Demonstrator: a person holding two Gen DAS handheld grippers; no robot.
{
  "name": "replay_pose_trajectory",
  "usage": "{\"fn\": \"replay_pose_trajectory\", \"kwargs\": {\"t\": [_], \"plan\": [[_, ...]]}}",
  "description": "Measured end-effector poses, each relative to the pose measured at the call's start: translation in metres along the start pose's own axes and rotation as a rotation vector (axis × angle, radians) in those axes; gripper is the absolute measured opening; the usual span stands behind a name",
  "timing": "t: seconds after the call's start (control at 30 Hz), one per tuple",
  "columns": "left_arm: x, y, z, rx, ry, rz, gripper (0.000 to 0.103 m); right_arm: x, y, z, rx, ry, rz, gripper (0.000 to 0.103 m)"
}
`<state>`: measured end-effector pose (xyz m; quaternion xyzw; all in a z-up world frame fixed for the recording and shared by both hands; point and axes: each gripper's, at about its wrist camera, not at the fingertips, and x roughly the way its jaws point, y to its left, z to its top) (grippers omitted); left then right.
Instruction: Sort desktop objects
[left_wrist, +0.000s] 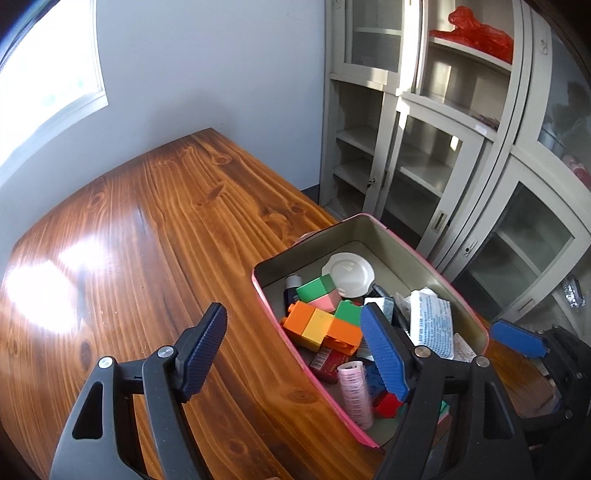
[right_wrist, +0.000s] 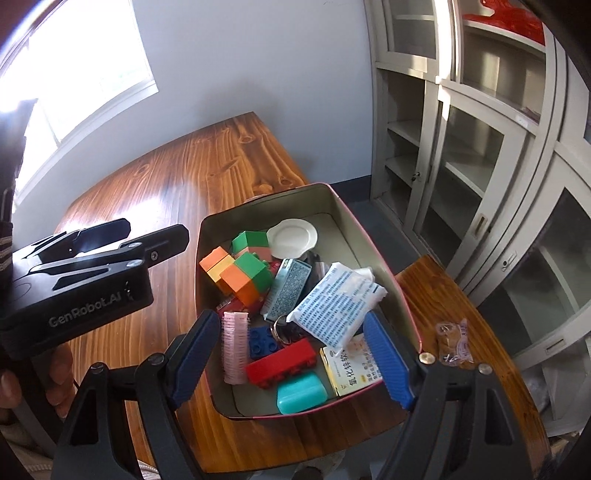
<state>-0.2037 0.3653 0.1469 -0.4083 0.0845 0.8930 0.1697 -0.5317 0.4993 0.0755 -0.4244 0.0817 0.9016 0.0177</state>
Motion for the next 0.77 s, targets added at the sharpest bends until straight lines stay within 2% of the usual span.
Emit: {"fn": "replay_pose_trajectory", "kwargs": {"t": [0.17, 0.27, 0.5, 0.67, 0.77], "plan": [[0.005, 0.005, 0.000, -0.029, 0.035, -0.034, 0.079, 0.002, 0.002, 0.000, 0.002, 0.009, -0.001, 0.083], [0.006, 0.006, 0.000, -0.036, 0.038, -0.033, 0.080, 0.001, 0.003, 0.002, -0.001, 0.003, -0.004, 0.083], [0.003, 0.002, 0.000, -0.040, 0.048, -0.090, 0.083, -0.007, 0.001, 0.001, 0.000, -0.012, -0.035, 0.083], [0.003, 0.000, -0.005, -0.067, 0.074, -0.206, 0.084, -0.009, -0.007, -0.003, 0.026, -0.005, -0.046, 0.083], [-0.001, -0.005, -0.007, -0.032, 0.055, -0.177, 0.083, -0.008, -0.009, -0.007, 0.036, 0.006, -0.048, 0.083]]}}
